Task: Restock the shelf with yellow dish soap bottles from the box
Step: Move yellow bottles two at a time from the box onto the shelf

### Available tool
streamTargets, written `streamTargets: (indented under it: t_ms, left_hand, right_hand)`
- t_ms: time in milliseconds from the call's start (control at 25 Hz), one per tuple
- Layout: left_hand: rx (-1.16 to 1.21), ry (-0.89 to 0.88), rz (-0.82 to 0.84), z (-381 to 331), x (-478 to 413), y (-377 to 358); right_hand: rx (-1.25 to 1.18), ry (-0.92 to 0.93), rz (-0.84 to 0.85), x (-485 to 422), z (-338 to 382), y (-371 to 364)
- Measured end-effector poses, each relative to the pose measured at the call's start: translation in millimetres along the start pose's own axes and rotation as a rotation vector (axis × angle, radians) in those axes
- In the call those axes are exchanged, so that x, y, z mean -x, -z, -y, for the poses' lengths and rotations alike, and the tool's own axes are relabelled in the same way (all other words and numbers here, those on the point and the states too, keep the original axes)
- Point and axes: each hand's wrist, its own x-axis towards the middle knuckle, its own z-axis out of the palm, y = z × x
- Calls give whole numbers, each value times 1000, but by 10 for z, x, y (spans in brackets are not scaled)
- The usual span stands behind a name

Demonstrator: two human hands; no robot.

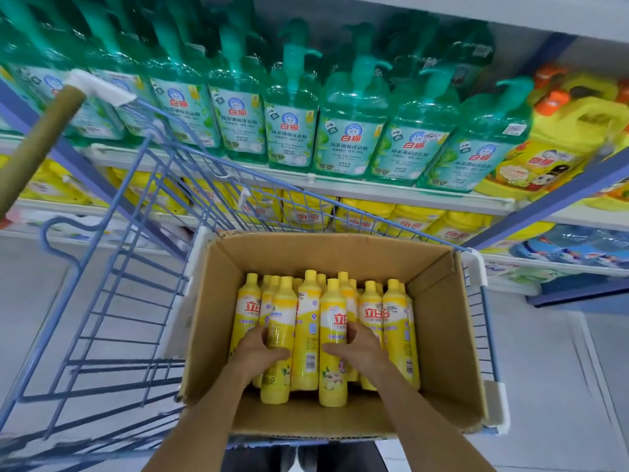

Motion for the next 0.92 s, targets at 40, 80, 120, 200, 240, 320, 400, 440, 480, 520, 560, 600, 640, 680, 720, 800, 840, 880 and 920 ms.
streamTargets:
  t_ms: [40, 80, 120, 200, 240, 320, 400, 440, 480, 520, 560, 600, 640, 680, 720, 800, 840, 880, 920]
  left_hand:
    - [7, -3, 1, 39, 8, -10]
    - [8, -2, -5, 64, 21, -10]
    - [21, -5, -9, 79, 35, -7]
    - [81, -33, -22, 45, 93, -26]
    - [99, -51, -24, -28, 149, -33]
    - [128, -96, -11, -234, 330, -48]
    - [139, -172, -12, -546, 569, -10]
    - [142, -213, -5, -712, 684, 35]
    - [143, -249, 5, -874, 791, 113]
    - [138, -281, 11, -1053, 893, 209]
    - [130, -315, 9, -1242, 1019, 304]
    - [123, -366, -5, -1455, 1136, 413]
    - [114, -420, -17, -1676, 1256, 506]
    - [114, -473, -37, -1905, 1358, 592]
    - [118, -528, -53, -2153, 1485, 684]
    - [103, -641, -78, -2602, 1729, 866]
    - [94, -698, -96, -2816, 1842, 946]
    - [84, -746, -122, -3011, 1941, 1026]
    - [84, -790, -147, -3202, 2037, 1100]
  right_hand:
    - [12, 4, -10, 24, -15, -14]
    - [26, 5, -22, 24, -13, -24]
    - [31, 9, -30, 20, -6, -32]
    - [35, 37, -64, 86, 64, -25]
    - [39, 62, -78, 133, 147, -15]
    - [30, 117, -84, 284, 345, 18]
    - [20, 174, -111, 507, 603, 130]
    - [15, 201, -130, 626, 747, 214]
    - [1, 225, -143, 721, 901, 313]
    - [-15, 258, -152, 824, 1088, 431]
    - [-18, 294, -161, 908, 1258, 539]
    - [-25, 341, -172, 1019, 1469, 668]
    - [-35, 395, -187, 1120, 1681, 791]
    - [-57, 449, -212, 1202, 1891, 911]
    - [-79, 500, -237, 1295, 2113, 1032]
    - [-102, 592, -278, 1511, 2525, 1254]
    - [-101, 645, -305, 1609, 2711, 1354]
    - [-107, 689, -326, 1699, 2884, 1453]
    - [-115, 734, -348, 1791, 3054, 1556]
